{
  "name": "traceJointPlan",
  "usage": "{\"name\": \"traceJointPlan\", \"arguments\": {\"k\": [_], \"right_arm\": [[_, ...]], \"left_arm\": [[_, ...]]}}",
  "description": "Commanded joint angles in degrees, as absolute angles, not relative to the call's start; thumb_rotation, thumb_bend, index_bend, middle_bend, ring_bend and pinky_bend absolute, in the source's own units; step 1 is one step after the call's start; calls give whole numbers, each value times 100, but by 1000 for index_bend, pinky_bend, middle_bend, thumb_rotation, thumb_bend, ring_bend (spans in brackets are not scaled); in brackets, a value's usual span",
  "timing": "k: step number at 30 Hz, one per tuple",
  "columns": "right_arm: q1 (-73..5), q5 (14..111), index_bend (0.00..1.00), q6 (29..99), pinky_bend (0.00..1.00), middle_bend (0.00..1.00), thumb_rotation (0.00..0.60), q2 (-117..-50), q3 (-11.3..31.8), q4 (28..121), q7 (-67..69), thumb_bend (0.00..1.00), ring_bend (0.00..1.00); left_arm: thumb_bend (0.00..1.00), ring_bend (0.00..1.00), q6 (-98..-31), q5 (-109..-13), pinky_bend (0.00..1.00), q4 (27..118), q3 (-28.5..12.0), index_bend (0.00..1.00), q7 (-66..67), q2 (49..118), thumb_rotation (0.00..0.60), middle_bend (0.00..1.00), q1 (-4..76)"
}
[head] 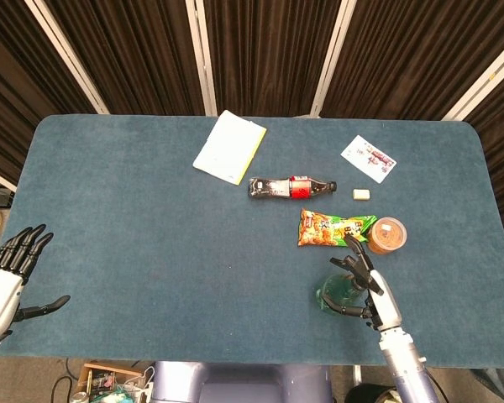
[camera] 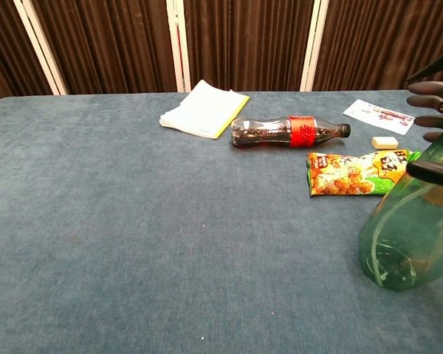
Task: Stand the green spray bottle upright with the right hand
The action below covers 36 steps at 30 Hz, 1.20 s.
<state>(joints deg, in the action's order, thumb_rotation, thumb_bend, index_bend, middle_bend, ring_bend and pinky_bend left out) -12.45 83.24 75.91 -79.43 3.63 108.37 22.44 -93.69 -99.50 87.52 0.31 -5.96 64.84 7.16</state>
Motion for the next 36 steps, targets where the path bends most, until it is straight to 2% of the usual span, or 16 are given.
{"name": "traceJointPlan", "arguments": {"k": [1, 12, 19, 24, 27, 33, 36], "right_arm": [[-1201, 8378, 0, 7584, 0, 0, 600, -7889, 279, 10757, 2282, 205, 0], [-1171, 8612, 0, 7284, 0, 0, 600, -7562, -71, 10156, 2890, 181, 0], [-1029, 8770, 0, 7210, 0, 0, 600, -7230, -461, 9553, 2448, 181, 0], [-935, 8847, 0, 7280, 0, 0, 600, -7051, -578, 8849, 1879, 181, 0], [-912, 8721, 0, 7337, 0, 0, 600, -7029, -472, 8410, 1547, 182, 0], [-630, 8290, 0, 8554, 0, 0, 600, -7525, 286, 7134, -230, 194, 0], [-577, 8261, 0, 8816, 0, 0, 600, -7553, 432, 7096, -411, 198, 0]], "left_arm": [[69, 0, -9370, -9951, 128, 8751, 32, 0, -601, 6483, 600, 0, 717], [69, 0, -9359, -9952, 128, 8759, 40, 0, -537, 6501, 600, 0, 713], [68, 0, -9329, -9879, 128, 8762, 20, 0, -523, 6502, 600, 0, 711], [69, 0, -9299, -9867, 128, 8783, 29, 0, -469, 6505, 600, 0, 709], [69, 0, -9312, -9897, 128, 8824, 45, 0, -376, 6515, 600, 0, 695], [69, 0, -9241, -9851, 128, 8890, 45, 0, -229, 6540, 600, 0, 696], [68, 0, -9072, -9745, 128, 8894, 41, 0, -151, 6556, 600, 0, 736]]}}
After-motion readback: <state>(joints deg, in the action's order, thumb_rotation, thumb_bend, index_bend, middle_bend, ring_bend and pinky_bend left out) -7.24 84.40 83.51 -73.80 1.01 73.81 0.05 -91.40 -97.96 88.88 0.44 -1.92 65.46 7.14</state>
